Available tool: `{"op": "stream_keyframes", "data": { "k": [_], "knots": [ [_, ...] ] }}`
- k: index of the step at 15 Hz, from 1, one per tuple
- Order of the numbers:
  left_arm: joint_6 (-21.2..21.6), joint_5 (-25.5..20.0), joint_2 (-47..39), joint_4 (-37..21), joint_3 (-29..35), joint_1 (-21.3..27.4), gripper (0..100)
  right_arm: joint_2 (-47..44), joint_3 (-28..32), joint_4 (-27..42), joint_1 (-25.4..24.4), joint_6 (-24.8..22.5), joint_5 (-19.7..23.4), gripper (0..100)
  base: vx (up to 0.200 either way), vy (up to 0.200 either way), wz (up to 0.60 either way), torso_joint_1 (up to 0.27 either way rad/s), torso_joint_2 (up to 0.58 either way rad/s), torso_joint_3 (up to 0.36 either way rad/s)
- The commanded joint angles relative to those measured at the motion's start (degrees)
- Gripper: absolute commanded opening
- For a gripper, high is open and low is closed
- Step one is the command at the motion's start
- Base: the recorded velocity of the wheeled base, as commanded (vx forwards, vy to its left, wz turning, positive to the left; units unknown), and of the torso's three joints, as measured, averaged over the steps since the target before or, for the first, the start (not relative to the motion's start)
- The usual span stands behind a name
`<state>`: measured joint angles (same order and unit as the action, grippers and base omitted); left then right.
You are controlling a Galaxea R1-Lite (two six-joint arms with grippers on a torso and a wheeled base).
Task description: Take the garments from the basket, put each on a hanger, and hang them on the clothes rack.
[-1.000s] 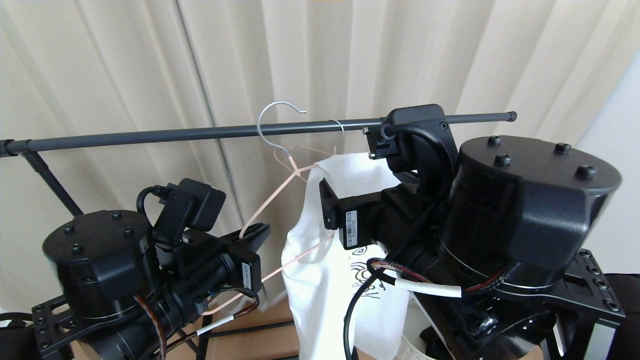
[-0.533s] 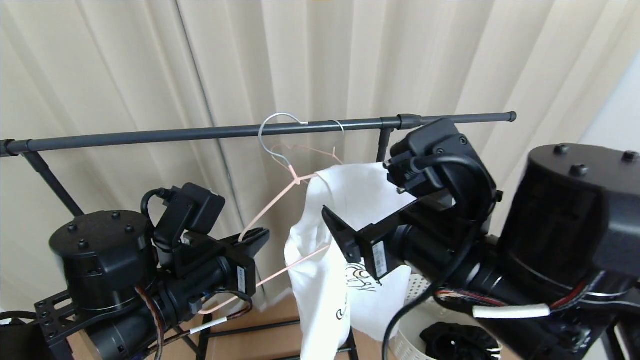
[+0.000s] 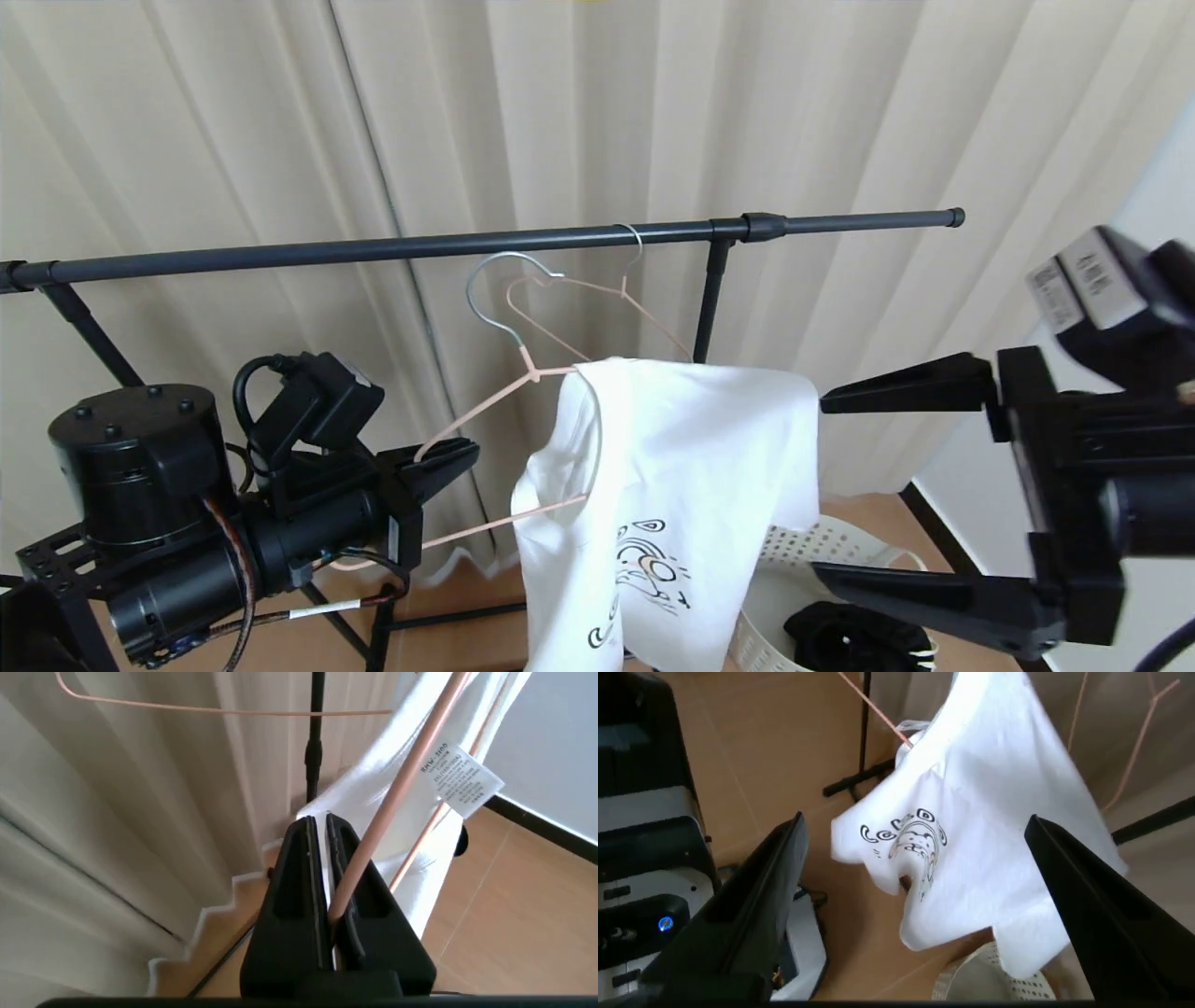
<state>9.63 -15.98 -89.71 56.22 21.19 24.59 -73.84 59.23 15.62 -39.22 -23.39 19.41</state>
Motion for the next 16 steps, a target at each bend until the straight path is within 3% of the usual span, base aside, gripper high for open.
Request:
{"op": "stream_keyframes", "data": {
  "k": [1,3,7,16],
  "knots": [
    [0.13,-1.16,0.59,0.03,-0.27,-0.24,0,-1.57,8.27,8.29,6.17,-6.40,5.55,100,0.000,0.000,0.00,0.000,0.00,0.000],
    [2.15,-5.11,1.03,-0.06,-1.15,0.02,0,-8.34,15.30,16.11,7.49,-10.80,9.07,100,0.000,0.000,0.00,0.000,0.00,0.000],
    [5.57,-7.22,2.44,-0.06,-3.26,1.95,0,-19.59,24.00,17.34,8.19,-12.03,15.66,100,0.000,0.000,0.00,0.000,0.00,0.000],
    [5.57,-6.78,2.61,-0.06,-3.52,3.54,0,-25.48,24.97,16.73,3.97,-11.41,15.57,100,0.000,0.000,0.00,0.000,0.00,0.000]
  ]
}}
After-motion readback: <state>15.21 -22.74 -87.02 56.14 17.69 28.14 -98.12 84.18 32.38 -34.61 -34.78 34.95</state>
